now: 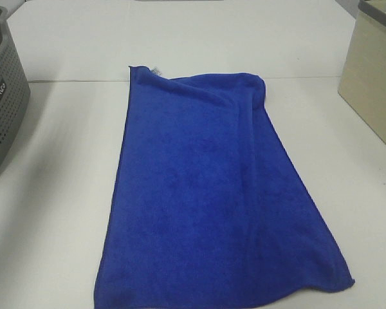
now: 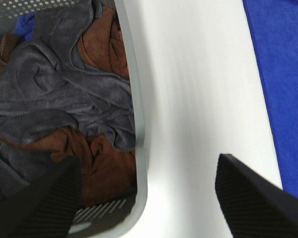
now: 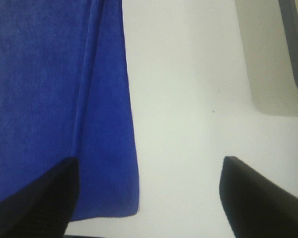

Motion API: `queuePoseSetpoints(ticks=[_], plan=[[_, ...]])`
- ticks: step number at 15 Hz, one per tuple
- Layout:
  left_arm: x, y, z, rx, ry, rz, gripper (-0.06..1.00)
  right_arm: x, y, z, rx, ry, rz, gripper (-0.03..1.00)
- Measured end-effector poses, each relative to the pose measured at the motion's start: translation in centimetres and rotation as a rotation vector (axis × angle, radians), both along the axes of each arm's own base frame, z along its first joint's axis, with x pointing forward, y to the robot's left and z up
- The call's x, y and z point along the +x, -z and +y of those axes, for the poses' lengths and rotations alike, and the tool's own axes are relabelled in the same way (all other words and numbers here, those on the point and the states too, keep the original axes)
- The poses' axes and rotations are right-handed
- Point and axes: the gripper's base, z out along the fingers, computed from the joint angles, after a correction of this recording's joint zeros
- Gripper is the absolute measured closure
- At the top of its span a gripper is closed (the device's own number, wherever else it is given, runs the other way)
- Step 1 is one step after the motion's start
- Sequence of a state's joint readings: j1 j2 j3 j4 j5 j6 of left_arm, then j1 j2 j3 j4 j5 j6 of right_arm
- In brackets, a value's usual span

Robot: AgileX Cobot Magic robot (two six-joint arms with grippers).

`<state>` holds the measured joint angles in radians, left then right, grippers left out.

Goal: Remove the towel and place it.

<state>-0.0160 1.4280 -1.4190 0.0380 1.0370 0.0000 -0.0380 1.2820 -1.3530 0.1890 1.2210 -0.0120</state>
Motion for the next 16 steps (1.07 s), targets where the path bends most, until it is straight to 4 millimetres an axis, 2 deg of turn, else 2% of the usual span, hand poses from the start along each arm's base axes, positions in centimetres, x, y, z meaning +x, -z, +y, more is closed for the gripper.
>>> queuePoseSetpoints(ticks=[4, 6, 8, 9, 10, 12, 15, 16], plan=[[-8.9, 1.6, 0.6, 0.045, -0.015, -0.018, 0.23, -9.5, 0.1, 0.3, -0.042, -0.057, -0.125, 0.20], [-13.3, 2.1, 1.0, 0.095, -0.019, -0.067, 0.23, -14.1, 0.8, 0.5, -0.055, -0.069, -0.210, 0.20], [-17.6, 2.4, 1.3, 0.123, -0.028, -0.151, 0.23, -17.8, 2.3, 0.6, -0.060, -0.065, -0.276, 0.20], [-19.5, 2.6, 1.4, 0.125, -0.031, -0.200, 0.23, -19.3, 3.0, 0.7, -0.060, -0.060, -0.310, 0.20], [-20.5, 2.7, 1.4, 0.125, -0.033, -0.228, 0.23, -20.4, 3.9, 0.6, -0.069, -0.056, -0.329, 0.20], [-23.8, 3.8, 1.4, 0.121, -0.038, -0.316, 0.23, -21.5, 5.3, 0.4, -0.096, -0.047, -0.338, 0.20], [-27.6, 6.3, 1.4, 0.109, -0.044, -0.424, 0.23, -23.4, 8.9, 0.3, -0.118, -0.039, -0.352, 0.20], [-29.8, 7.7, 1.4, 0.091, -0.045, -0.519, 0.23, -24.5, 11.2, 0.4, -0.116, -0.039, -0.377, 0.20]])
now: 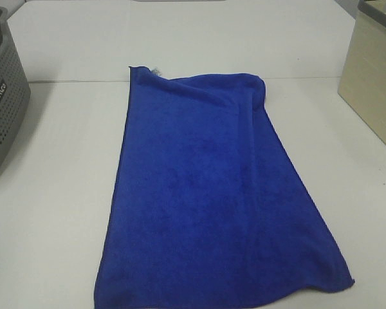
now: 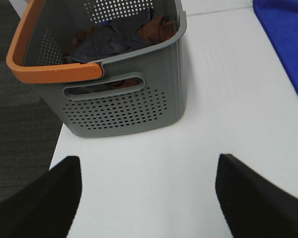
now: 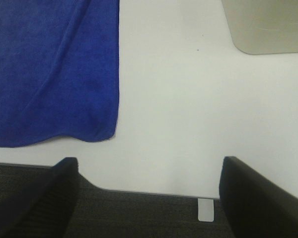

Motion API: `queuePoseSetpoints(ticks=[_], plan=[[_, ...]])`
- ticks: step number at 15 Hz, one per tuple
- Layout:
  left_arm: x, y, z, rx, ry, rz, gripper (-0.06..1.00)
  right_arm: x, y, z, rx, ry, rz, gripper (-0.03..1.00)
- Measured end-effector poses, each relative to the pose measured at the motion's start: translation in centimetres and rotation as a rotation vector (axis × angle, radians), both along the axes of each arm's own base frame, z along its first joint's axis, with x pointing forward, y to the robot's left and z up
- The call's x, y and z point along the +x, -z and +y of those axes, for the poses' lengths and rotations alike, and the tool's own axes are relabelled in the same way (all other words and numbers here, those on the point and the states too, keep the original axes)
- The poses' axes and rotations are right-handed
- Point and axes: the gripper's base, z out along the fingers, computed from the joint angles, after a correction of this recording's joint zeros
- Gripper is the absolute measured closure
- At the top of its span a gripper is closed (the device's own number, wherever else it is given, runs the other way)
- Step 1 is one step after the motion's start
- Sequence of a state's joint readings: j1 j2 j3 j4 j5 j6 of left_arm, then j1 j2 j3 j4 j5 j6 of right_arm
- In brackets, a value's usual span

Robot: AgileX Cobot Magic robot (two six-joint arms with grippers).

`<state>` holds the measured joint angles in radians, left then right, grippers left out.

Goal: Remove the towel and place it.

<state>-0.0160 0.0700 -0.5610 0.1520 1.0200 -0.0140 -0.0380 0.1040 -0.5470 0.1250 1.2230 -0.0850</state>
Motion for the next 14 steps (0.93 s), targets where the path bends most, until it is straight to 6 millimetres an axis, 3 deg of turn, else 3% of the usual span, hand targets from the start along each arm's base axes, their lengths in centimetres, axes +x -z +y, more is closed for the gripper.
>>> queuePoseSetpoints(ticks=[2, 4, 14], plan=[[-1.1, 0.9, -0.3, -0.022, 0.023, -0.014, 0.23, -1.0, 1.3, 0.1, 0.004, -0.004, -0.052, 0.20], [-1.0, 1.6, -0.9, -0.009, 0.104, 0.030, 0.23, -1.0, 1.5, 0.1, 0.005, -0.003, -0.069, 0.20], [-1.0, 1.8, -1.2, -0.050, 0.130, 0.032, 0.23, 0.0, 1.8, 0.1, 0.018, -0.001, -0.127, 0.20]])
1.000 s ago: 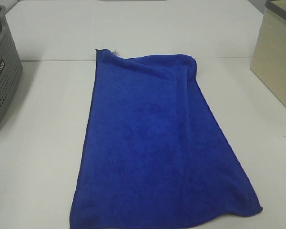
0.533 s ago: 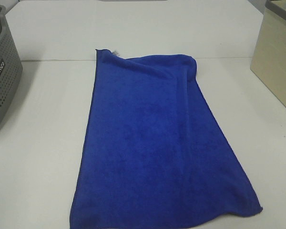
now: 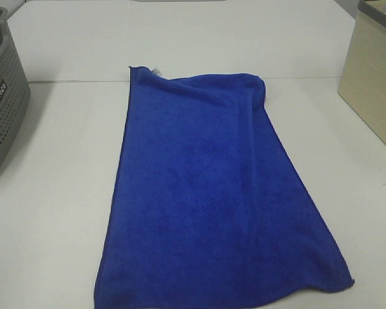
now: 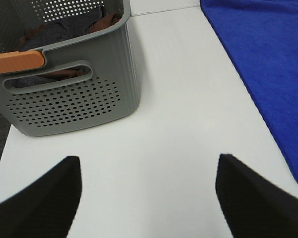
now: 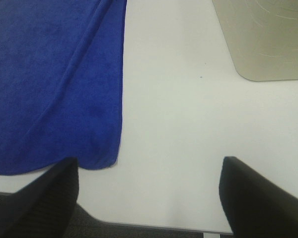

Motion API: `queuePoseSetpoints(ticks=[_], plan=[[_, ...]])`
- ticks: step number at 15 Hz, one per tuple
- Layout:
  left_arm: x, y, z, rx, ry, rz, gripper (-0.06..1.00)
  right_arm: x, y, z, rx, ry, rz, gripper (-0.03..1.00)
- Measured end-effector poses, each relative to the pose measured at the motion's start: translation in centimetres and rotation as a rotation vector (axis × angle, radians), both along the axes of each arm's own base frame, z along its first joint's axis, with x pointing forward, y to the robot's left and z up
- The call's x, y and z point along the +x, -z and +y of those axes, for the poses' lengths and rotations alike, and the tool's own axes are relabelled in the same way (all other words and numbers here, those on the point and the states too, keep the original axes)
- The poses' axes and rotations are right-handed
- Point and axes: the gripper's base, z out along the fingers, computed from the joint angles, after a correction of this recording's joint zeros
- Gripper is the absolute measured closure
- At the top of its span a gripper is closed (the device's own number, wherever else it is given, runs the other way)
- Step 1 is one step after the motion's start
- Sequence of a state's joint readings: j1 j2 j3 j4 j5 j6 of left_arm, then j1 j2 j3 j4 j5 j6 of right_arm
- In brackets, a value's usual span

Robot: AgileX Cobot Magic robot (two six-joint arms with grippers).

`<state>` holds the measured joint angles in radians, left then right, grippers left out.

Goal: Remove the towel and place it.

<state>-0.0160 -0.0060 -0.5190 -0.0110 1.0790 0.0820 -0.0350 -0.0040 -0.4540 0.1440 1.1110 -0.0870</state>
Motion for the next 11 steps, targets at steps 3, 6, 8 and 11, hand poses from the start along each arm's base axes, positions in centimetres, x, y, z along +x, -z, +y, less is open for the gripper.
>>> queuePoseSetpoints(ticks=[3, 6, 8, 11], plan=[[0.00, 0.00, -0.04, -0.003, -0.043, 0.000, 0.23, 0.00, 0.01, -0.13, -0.036, -0.010, -0.002, 0.20], [0.00, 0.00, -0.04, -0.003, -0.045, 0.000, 0.23, 0.00, 0.01, -0.13, -0.039, -0.012, -0.003, 0.20], [0.00, 0.00, -0.03, -0.004, -0.040, 0.000, 0.23, 0.00, 0.01, -0.13, -0.039, -0.012, -0.003, 0.20], [0.00, 0.00, -0.03, -0.004, -0.040, 0.000, 0.23, 0.00, 0.01, -0.13, -0.039, -0.012, -0.003, 0.20]])
